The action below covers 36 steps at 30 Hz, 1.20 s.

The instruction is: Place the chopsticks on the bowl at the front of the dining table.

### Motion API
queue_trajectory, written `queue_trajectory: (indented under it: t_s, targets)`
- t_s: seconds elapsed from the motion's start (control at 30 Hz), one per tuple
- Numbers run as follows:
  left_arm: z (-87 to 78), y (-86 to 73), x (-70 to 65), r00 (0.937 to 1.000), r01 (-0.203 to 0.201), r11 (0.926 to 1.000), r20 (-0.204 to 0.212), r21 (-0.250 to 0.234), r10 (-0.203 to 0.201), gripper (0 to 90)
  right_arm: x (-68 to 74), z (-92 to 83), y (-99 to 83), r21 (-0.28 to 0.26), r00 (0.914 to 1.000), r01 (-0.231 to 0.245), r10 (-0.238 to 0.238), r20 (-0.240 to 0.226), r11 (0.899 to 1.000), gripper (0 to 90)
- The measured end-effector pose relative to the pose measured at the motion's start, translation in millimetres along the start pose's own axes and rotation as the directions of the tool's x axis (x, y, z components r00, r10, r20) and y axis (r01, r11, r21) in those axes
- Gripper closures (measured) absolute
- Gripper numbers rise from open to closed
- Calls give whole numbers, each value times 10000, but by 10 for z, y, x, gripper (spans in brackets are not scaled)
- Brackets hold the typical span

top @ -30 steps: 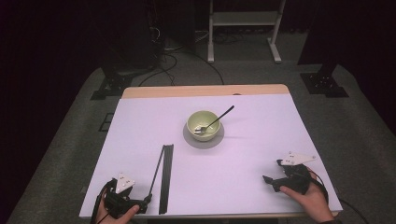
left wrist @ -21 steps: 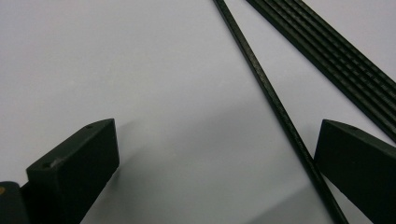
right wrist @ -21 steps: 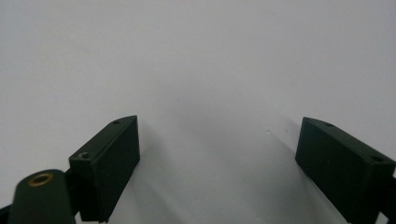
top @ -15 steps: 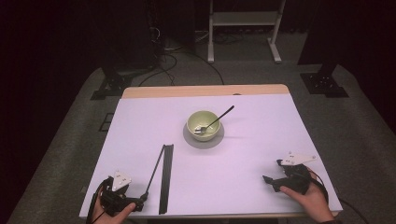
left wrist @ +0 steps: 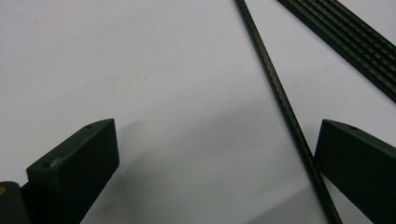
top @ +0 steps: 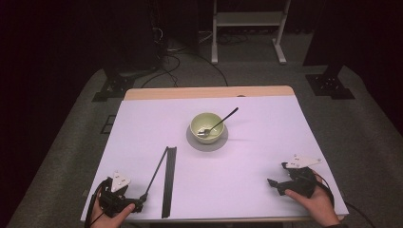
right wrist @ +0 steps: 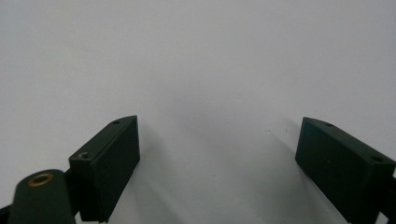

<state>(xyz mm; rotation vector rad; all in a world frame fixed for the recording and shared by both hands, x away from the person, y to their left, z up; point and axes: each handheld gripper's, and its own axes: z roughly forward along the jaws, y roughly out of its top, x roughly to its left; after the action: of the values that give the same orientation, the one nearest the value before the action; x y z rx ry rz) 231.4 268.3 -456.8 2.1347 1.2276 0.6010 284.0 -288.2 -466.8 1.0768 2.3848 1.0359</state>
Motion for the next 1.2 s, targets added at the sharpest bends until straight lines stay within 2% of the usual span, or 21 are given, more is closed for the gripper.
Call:
queue_trajectory:
  t_s: [0.33,0.7,1.2]
  targets:
    - [-3,-1,63,9999,21,10000,-146,-33,-22,0,-1,1,0,-4,10000,5,-5,-6,10000,121]
    - [1,-28,214,9990,290,9996,-335,-74,-292,0,-1,1,0,-1,10000,3,-3,-10,10000,121]
    - [27,-50,404,9974,641,9977,-329,-220,-648,0,-2,1,1,6,10000,2,-2,-13,10000,121]
